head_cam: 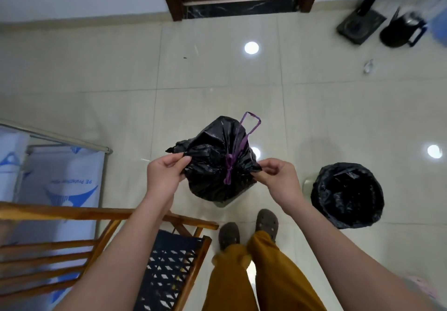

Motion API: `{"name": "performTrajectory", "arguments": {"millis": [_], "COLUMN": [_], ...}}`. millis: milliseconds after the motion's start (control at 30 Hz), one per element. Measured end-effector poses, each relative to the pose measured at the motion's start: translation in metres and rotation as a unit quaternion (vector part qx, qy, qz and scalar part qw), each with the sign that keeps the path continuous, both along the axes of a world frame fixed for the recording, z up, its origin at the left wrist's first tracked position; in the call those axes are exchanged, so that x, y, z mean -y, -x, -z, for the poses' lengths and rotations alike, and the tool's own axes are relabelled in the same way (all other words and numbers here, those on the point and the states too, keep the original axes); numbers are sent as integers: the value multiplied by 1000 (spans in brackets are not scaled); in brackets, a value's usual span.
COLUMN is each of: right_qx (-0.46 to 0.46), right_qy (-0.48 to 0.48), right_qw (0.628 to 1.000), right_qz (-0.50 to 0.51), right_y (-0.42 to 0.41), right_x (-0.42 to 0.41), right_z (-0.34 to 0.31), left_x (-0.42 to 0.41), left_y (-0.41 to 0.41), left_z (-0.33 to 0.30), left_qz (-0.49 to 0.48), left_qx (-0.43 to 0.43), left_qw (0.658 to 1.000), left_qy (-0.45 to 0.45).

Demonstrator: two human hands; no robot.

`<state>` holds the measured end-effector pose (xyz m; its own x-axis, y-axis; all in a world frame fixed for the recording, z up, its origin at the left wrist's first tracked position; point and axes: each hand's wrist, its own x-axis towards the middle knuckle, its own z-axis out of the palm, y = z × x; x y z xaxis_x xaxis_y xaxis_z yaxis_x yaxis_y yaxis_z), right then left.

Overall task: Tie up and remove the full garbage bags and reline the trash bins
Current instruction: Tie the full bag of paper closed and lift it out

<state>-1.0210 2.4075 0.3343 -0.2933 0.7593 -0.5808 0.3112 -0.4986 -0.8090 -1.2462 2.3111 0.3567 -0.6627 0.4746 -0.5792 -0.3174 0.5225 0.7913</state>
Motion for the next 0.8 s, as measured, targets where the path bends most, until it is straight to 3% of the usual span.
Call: {"name": "performTrajectory", "arguments": {"millis": [233,533,667,800], "right_qx": [17,48,62,72], "right_qy": [-66,-125,-131,-133], "right_qw": [997,964,935,904], "right_qz": [31,228,324,399], "right_y": [-42,-99,-129,-163], "right_x": [22,120,175,239], "right_z": [-73,-142,-171,-196], "left_x": [-5,12,28,51], "left_y": [-21,-74,-109,-151], "left_z": [-63,-117,-149,-177], "left_qz": [58,219,327,466], "left_qx": [6,20,22,-2], "left_qw": [998,975,941,880], "left_qy": [-32,-42,-87,-93]}}
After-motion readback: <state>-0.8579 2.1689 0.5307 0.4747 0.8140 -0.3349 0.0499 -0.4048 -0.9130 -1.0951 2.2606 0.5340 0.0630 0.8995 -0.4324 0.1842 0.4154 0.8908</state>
